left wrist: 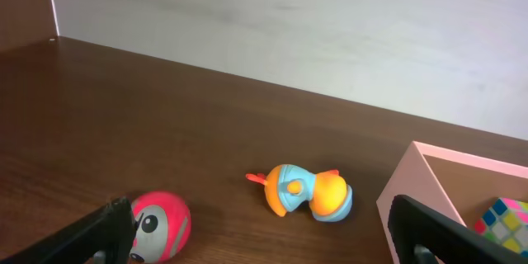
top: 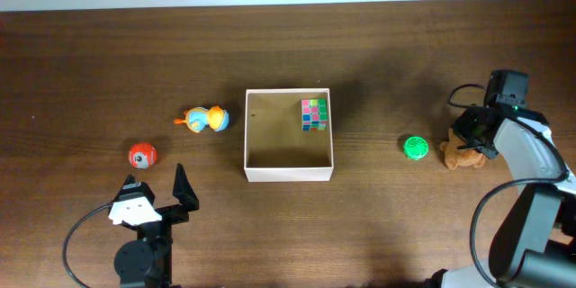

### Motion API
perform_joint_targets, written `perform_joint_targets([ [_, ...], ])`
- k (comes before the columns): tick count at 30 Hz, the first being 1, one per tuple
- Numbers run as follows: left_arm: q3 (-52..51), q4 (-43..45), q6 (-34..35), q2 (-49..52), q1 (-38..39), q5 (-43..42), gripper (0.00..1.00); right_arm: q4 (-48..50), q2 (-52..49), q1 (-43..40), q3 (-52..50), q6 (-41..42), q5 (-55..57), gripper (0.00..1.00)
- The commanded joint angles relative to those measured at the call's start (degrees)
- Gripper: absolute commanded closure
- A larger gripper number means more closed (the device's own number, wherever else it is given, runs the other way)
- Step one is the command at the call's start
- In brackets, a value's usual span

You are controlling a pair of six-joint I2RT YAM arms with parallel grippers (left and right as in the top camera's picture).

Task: Pack container
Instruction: 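Lower the right gripper and grasp the teddy bear, then lift the teddy bear and carry it over the box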

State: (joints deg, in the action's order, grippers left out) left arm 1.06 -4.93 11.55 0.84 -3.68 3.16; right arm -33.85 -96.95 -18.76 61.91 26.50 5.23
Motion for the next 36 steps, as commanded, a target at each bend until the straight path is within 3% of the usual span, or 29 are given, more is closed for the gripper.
perform_joint_targets([
  [1, -0.3, -0.1, -0.8, -0.5, -0.2, -0.8, 0.01, -1.0, 4.0, -0.4, 3.5, -1.0, -2.8, 0.84],
  [15, -0.3, -0.1, -0.8, -0.5, -0.2, -0.8, 0.01, -4.9, 14.6, 4.4, 9.8, -12.3, -23.1, 0.83],
  [24, -0.3, -0.1, -0.8, -0.5, -0.2, -0.8, 0.01, -2.8, 21.4, 18.7, 9.8, -12.2, -27.8, 0.83],
  [31, -0.3, 0.0, -0.8, -0.5, -0.2, -0.8, 0.01, 0.0, 21.5, 31.5, 9.8, -8.4, -24.9, 0.83],
  [36, -0.3, -0.1, -0.8, -0.5, -0.2, -0.8, 0.01, 2.3, 20.8, 40.2, 9.8, -8.5, -23.7, 0.78],
])
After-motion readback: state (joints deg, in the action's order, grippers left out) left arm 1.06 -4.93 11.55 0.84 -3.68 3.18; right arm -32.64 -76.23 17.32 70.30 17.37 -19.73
